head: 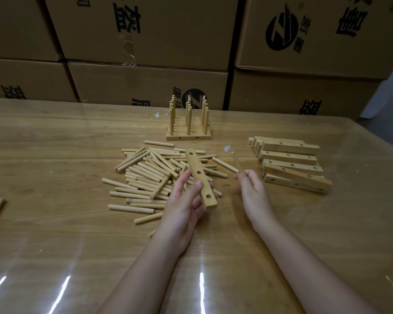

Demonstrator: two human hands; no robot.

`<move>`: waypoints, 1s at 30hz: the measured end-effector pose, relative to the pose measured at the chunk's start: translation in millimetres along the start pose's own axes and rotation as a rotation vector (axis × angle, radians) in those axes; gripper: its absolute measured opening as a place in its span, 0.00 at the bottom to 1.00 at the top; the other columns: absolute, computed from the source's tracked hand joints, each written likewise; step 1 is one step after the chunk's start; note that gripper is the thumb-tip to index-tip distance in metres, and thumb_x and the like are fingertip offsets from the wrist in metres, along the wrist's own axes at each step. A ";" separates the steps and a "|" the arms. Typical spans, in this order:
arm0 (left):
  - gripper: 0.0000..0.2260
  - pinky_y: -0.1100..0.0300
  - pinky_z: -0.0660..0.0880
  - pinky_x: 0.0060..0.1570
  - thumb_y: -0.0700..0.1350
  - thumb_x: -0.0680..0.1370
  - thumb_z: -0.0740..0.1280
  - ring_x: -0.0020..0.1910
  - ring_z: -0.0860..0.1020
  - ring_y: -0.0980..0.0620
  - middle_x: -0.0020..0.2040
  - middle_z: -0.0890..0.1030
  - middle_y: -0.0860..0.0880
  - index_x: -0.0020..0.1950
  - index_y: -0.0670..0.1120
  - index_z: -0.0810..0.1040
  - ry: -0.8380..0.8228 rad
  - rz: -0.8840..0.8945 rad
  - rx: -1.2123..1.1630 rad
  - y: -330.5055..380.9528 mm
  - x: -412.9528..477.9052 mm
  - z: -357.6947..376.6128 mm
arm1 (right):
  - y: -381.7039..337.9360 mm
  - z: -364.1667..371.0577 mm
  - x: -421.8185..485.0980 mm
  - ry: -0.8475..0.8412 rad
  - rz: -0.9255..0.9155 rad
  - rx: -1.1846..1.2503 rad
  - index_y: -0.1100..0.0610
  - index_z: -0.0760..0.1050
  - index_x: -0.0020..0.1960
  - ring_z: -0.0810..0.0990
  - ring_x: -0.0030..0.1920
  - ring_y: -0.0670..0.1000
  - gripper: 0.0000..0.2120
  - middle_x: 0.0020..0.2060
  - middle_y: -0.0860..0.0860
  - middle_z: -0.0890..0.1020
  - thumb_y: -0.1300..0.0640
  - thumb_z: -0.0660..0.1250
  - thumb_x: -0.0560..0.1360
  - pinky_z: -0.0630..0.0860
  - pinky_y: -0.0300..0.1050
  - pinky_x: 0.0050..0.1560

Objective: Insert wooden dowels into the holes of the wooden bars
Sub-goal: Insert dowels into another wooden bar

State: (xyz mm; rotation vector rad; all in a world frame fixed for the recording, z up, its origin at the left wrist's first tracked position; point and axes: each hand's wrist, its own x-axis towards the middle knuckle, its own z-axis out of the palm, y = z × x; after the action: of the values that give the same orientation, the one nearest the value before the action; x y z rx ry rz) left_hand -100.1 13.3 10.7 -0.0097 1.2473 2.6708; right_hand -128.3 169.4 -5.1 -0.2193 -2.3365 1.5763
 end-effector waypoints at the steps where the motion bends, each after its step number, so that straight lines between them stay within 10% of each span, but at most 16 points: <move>1: 0.28 0.58 0.80 0.39 0.43 0.71 0.67 0.40 0.83 0.48 0.44 0.84 0.43 0.70 0.50 0.66 -0.007 -0.003 0.001 0.2 -0.4 -0.1 | -0.3 -0.3 -0.4 -0.002 -0.020 0.002 0.48 0.72 0.40 0.69 0.27 0.37 0.12 0.29 0.44 0.71 0.49 0.55 0.80 0.66 0.38 0.30; 10: 0.10 0.59 0.79 0.36 0.44 0.78 0.63 0.38 0.83 0.47 0.38 0.83 0.43 0.60 0.51 0.72 0.003 0.012 0.067 -3.0 0.3 -1.4 | 0.1 -2.0 -0.8 -0.034 -0.058 0.059 0.52 0.69 0.34 0.67 0.27 0.39 0.17 0.26 0.44 0.68 0.44 0.57 0.78 0.63 0.33 0.28; 30: 0.10 0.62 0.73 0.26 0.44 0.76 0.63 0.31 0.79 0.51 0.37 0.82 0.45 0.57 0.47 0.73 0.011 0.020 -0.009 -1.8 2.3 -6.3 | 4.8 -0.9 2.1 -0.069 -0.055 0.183 0.47 0.76 0.48 0.77 0.41 0.36 0.05 0.38 0.41 0.80 0.54 0.61 0.78 0.70 0.36 0.44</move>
State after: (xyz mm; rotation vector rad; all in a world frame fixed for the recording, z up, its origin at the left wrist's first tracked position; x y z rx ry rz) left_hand -102.5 10.1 5.1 -0.0128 1.2455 2.6971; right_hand -130.3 172.6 -8.9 -0.0589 -2.2102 1.7840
